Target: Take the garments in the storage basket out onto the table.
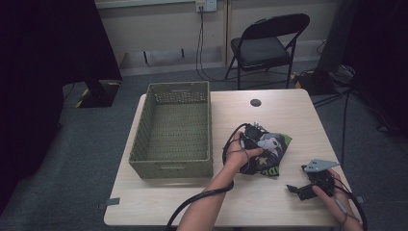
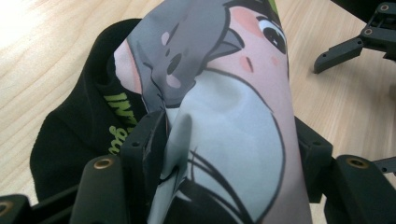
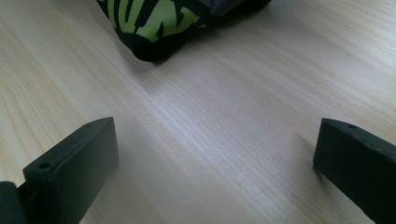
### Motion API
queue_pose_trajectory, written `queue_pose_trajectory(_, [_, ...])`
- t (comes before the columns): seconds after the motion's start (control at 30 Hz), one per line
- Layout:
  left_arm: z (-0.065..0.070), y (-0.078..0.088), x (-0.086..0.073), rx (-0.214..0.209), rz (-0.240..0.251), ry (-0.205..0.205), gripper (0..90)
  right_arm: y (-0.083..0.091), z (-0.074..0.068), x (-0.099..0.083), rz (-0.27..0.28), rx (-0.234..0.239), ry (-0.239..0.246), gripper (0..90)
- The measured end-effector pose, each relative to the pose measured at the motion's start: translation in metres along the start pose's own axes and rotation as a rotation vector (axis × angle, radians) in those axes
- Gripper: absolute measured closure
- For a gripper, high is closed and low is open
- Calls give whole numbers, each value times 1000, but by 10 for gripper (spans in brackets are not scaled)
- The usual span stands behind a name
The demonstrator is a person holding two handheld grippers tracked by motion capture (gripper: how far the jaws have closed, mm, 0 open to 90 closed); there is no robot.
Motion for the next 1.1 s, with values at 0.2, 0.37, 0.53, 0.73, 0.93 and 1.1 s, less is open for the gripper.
queue_pose_trajectory(0.2, [2, 3, 2, -7, 9, 7, 292, 0, 0, 0, 0, 0, -1, 0])
queue_pose_trajectory(0.37, [3, 9, 3, -16, 19, 17, 208, 0, 0, 0, 0, 0, -1, 0])
queue_pose_trajectory(0.53, [3, 15, 6, -23, 31, 34, 132, 0, 0, 0, 0, 0, 0, 0])
queue_pose_trajectory(0.73, [7, 20, 9, -29, 44, 32, 56, 0, 0, 0, 1, 0, 0, 0])
queue_pose_trajectory(0.93, [13, 24, 11, -48, 60, 37, 28, 0, 0, 0, 1, 0, 1, 0])
queue_pose_trajectory(1.1, [19, 29, 13, -69, 76, 33, 28, 0, 0, 0, 0, 0, 0, 0])
Point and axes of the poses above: each handheld gripper's, and its own axes: y roughly backward along the jaws, x roughly out of its top, z roughly to its right, the point moved 9 cm from there along -y, roughly forward along the jaws, and after that the axes turned 9 degrees about y, right-handed, at the moved point
